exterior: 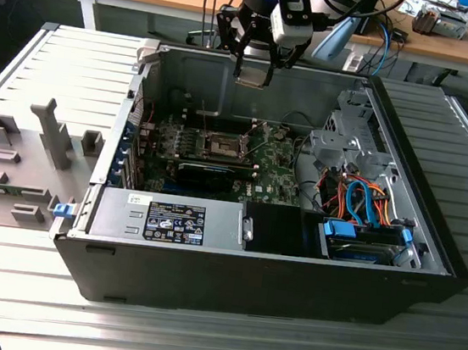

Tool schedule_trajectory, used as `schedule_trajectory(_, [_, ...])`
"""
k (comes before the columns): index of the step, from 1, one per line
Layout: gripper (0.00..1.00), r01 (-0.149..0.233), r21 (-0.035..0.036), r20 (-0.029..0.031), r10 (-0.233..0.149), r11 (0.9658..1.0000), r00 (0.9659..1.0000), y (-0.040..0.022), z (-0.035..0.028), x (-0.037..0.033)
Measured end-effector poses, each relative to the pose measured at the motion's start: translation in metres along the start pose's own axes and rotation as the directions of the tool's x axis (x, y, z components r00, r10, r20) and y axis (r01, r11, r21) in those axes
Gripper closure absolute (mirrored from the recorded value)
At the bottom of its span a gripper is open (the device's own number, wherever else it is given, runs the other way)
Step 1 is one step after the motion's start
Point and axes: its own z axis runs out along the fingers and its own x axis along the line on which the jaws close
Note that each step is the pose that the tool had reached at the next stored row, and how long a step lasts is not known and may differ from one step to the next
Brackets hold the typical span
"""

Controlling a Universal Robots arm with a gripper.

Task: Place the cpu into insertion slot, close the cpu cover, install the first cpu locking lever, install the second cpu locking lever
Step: 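Place the cpu into insertion slot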

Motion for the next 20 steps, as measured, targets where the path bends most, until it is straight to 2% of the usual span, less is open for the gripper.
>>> schedule_trajectory(20, [0.46, -0.01, -0.0001, 0.0009, 0.01, 0.9999, 0.9999, 0.0, 0.0, 0.0])
